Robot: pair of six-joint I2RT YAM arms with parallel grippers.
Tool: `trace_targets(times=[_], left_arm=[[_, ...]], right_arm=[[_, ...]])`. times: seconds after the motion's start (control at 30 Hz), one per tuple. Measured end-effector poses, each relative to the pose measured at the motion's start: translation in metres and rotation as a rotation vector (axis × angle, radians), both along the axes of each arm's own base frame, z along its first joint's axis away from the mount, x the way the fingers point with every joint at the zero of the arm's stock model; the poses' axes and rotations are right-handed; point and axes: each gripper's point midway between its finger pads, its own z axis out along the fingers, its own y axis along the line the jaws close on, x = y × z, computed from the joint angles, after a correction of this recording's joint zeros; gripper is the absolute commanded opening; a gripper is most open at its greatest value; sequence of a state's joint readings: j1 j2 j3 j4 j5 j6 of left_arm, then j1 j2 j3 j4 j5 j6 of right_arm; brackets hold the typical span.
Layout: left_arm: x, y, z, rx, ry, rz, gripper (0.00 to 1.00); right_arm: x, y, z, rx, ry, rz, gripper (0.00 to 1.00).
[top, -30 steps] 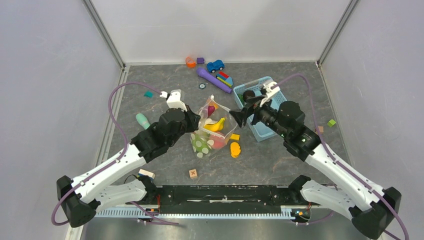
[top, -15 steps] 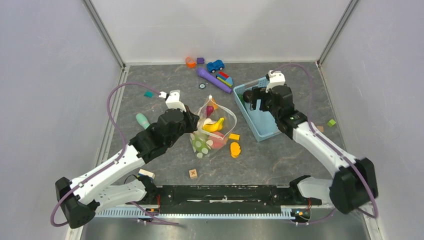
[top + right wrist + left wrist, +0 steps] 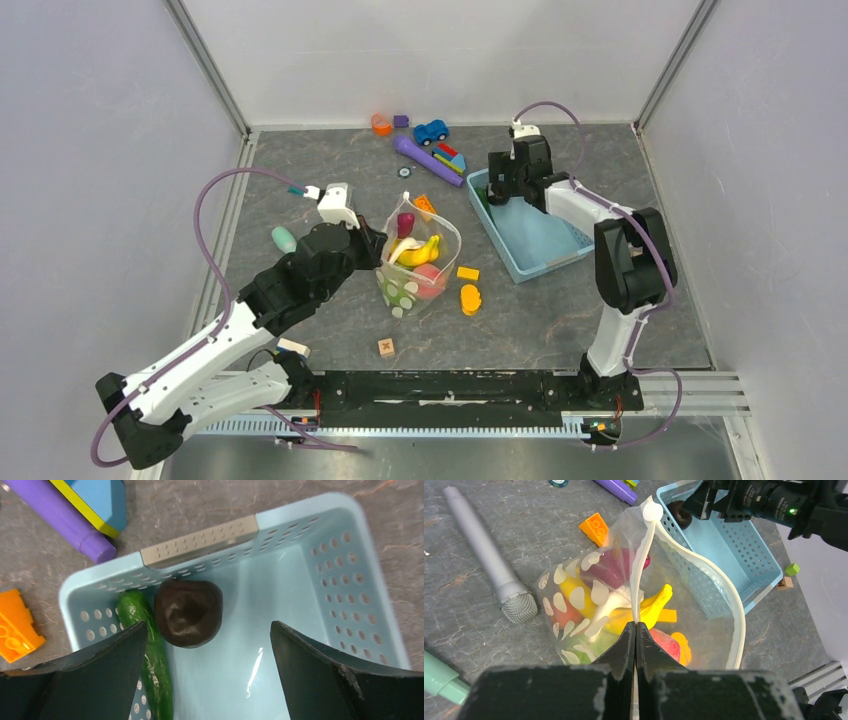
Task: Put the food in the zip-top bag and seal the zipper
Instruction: Pick up the fake fruit from the bin.
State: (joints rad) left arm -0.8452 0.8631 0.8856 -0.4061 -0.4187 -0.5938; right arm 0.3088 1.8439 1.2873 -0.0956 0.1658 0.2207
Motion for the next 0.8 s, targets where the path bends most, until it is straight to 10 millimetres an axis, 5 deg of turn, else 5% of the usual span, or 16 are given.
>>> trace_targets(times=[0.17,0.47,0.8], left_arm=[[-0.004,0.005,0.004,0.000,-0.011,0.000,0.02],[-0.003,0.005,0.003,0.010,-0.013,-0.005,0.02],[-0.004,0.005,0.004,0.009,-0.015,-0.006,0.02]], right_arm=[[-0.003,0.005,-0.032,0.007,0.070,0.021,0.95],[0.007,0.016,-0.052,0.047,0.048,0.046,0.84],[0.007,0.022,-0.065,0.077,0.036,0.066,0.48]])
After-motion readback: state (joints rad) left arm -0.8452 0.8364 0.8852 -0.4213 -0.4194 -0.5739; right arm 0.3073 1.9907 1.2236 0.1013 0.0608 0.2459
